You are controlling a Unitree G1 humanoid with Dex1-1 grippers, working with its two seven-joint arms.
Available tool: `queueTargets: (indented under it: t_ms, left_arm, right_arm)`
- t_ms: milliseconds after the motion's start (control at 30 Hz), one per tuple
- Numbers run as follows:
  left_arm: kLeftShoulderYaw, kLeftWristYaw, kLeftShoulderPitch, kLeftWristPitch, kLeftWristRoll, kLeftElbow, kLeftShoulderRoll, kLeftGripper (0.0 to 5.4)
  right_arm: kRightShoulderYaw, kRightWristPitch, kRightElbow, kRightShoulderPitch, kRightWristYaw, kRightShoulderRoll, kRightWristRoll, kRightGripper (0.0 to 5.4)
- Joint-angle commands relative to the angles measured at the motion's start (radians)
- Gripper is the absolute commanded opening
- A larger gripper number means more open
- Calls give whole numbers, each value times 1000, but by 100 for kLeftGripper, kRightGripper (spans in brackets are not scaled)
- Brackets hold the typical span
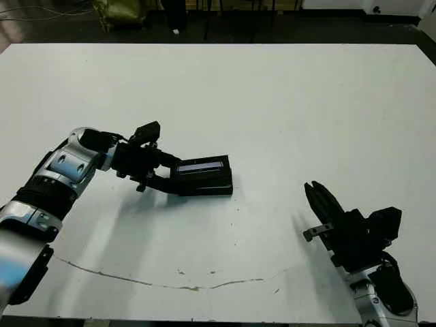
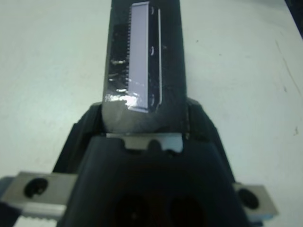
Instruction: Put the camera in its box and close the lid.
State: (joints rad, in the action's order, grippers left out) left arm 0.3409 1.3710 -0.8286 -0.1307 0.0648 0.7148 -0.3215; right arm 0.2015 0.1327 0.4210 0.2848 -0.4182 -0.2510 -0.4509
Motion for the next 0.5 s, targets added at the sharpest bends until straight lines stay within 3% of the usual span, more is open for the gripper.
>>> queueTargets:
  t_ms: [33,500]
  left_arm:
    - [10,4,11,2,-23,30,4,234]
    - [8,15,5,16,-36,62,-5,234]
  right_arm:
    - [8,42,21,21,17,-17,-3,0]
    - [2,14,-14,8,11,-14,20,0]
